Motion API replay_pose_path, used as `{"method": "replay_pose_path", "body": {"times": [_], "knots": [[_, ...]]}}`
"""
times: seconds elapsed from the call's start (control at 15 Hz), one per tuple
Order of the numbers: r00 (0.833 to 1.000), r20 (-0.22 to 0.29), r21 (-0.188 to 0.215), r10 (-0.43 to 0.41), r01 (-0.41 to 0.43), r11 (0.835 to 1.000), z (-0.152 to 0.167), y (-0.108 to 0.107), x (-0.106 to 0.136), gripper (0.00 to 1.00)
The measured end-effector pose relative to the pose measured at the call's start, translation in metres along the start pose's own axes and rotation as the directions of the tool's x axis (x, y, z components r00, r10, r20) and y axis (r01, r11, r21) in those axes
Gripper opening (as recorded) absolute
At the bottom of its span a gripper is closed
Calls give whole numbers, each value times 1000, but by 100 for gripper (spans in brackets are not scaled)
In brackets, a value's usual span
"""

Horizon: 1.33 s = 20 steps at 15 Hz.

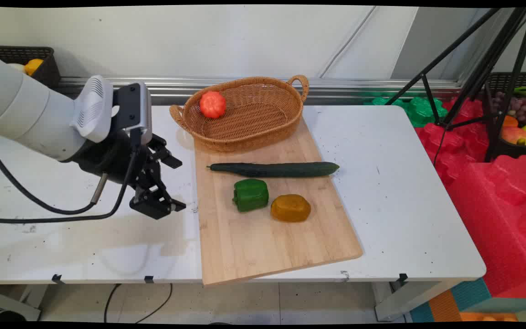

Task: Pick up the potato from the cutting board

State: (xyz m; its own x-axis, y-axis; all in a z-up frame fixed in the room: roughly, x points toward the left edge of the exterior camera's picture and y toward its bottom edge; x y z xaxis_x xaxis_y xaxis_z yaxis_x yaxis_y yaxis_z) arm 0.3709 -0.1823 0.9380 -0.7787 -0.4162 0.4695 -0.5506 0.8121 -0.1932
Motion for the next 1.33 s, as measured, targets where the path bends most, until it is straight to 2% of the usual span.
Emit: {"method": "replay_pose_path", "body": {"times": [0.27,0.8,1.33], "knots": [[1000,-22,5,2,-1,1000,-4,-1,11,100],[999,-54,-8,6,-7,1000,16,0,59,100],[999,-35,-39,19,-20,999,82,2,116,100]]}}
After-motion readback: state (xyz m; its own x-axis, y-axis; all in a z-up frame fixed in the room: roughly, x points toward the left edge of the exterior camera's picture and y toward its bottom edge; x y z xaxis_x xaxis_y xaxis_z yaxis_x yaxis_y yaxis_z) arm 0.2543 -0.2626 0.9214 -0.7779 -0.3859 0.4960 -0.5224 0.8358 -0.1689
